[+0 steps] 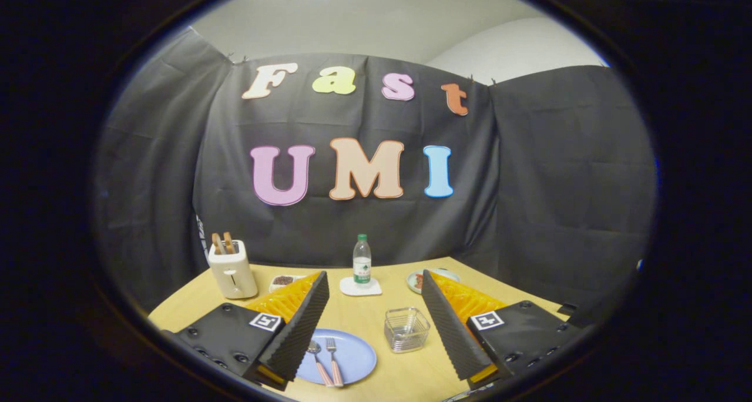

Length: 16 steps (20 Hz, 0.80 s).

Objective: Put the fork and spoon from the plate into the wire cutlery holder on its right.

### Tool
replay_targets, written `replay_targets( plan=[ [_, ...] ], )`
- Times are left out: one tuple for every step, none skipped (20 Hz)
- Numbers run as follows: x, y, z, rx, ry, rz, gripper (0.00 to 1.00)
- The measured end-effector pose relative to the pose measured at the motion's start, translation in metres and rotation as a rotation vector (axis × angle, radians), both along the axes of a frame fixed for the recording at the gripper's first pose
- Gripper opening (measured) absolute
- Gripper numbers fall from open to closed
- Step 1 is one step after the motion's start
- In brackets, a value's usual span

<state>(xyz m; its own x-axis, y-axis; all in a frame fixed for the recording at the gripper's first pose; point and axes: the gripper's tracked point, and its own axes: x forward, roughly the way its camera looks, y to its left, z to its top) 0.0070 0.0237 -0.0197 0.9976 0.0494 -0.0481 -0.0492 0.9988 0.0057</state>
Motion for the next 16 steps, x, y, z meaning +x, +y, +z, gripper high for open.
replay_targets(
  plan=[
    [0.001, 0.001, -0.003, -0.002, 0.008, 0.0, 1.0],
    [0.002, 0.001, -0.006, -0.004, 0.019, -0.004, 1.0],
    [0.001, 0.0, -0.012, -0.004, 0.033, -0.005, 1.0],
    [0.002, 0.001, -0.016, -0.002, 0.047, -0.003, 1.0],
    [0.002, 0.002, -0.021, -0.001, 0.06, 0.001, 1.0],
    [0.003, 0.002, -0.025, -0.004, 0.069, 0.004, 1.0],
    [0.004, 0.002, -0.032, -0.011, 0.078, 0.008, 1.0],
    [0.005, 0.002, -0.039, -0.021, 0.09, 0.01, 1.0],
    [0.006, 0.0, -0.049, -0.031, 0.105, 0.014, 1.0],
    [0.007, 0.0, -0.057, -0.037, 0.121, 0.018, 1.0],
    [0.009, 0.001, -0.068, -0.038, 0.144, 0.023, 1.0],
    [0.011, 0.003, -0.077, -0.033, 0.165, 0.035, 1.0],
    [0.013, 0.007, -0.087, -0.026, 0.188, 0.049, 1.0],
    [0.015, 0.011, -0.096, -0.022, 0.211, 0.065, 1.0],
    [0.016, 0.017, -0.107, -0.021, 0.235, 0.084, 1.0],
    [0.017, 0.022, -0.117, -0.021, 0.26, 0.103, 1.0]
  ],
)
